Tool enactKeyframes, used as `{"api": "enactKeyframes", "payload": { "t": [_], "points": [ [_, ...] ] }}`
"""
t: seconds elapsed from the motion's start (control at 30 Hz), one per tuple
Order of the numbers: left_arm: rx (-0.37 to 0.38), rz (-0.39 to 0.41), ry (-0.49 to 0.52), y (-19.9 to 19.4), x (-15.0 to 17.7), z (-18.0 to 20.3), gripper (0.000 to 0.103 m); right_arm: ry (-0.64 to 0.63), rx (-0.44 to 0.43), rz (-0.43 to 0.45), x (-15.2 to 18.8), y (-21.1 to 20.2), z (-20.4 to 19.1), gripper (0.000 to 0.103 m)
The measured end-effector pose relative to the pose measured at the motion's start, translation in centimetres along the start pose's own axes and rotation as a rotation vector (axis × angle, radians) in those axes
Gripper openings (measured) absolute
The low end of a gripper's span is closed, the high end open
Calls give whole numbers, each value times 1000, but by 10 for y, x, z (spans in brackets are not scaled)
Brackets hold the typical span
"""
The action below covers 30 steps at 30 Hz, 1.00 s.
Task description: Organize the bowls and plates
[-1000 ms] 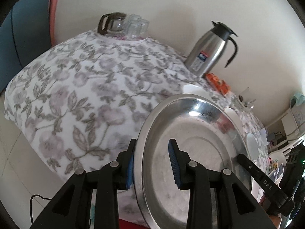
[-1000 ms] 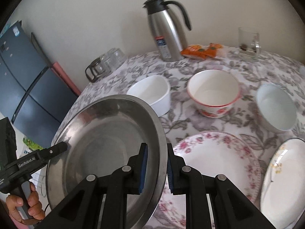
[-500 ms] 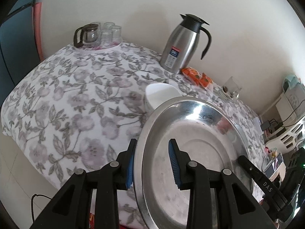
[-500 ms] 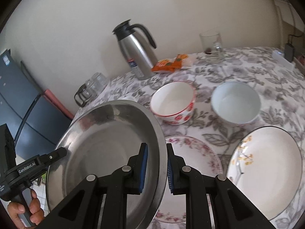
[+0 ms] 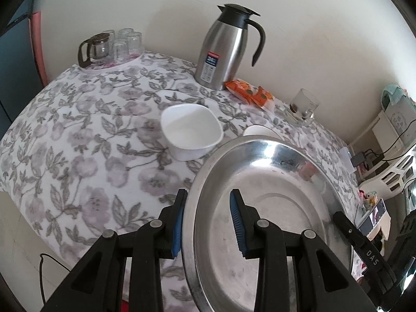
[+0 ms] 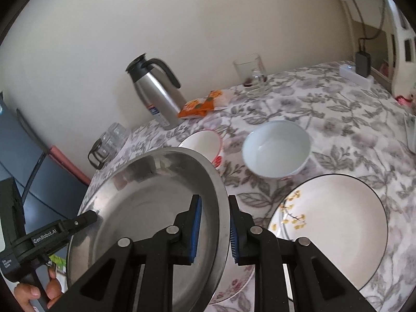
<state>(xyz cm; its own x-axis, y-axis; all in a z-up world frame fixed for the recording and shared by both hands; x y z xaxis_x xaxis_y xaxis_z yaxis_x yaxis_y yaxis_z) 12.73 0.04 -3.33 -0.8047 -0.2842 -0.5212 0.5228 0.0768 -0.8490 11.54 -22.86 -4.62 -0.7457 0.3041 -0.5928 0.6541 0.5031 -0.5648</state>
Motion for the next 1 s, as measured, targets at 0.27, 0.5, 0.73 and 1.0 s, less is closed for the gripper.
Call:
{"api": "enactKeyframes", "payload": {
  "t": [0.27, 0.5, 0.73, 1.0],
  "points": [
    [22, -23, 23, 12, 6, 33, 34, 41, 49, 39, -8, -15, 30, 22],
    [39, -67, 25, 31, 17, 46, 34, 56, 94, 30, -7, -16, 49, 22],
    [13, -100, 10, 54, 30, 37, 34, 27, 125, -36, 4, 2, 54, 22],
    [-7, -144, -2, 71, 42, 27, 34, 21, 137, -88, 14, 17, 56, 22]
  ]
}}
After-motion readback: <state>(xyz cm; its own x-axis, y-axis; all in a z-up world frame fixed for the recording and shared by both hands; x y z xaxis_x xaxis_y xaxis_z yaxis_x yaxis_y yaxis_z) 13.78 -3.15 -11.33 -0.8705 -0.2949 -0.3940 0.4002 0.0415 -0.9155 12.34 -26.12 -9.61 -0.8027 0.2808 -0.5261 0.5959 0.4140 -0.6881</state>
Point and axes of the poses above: each gripper's, at about its wrist camera, not at the fingertips, and y roughly the way its jaws point, z to its right, x to its underside, the point moved 9 cm from there along y, roughly the way its jaws point, and after that the axes turned 12 degrees about -x, right-handed, at the moved point
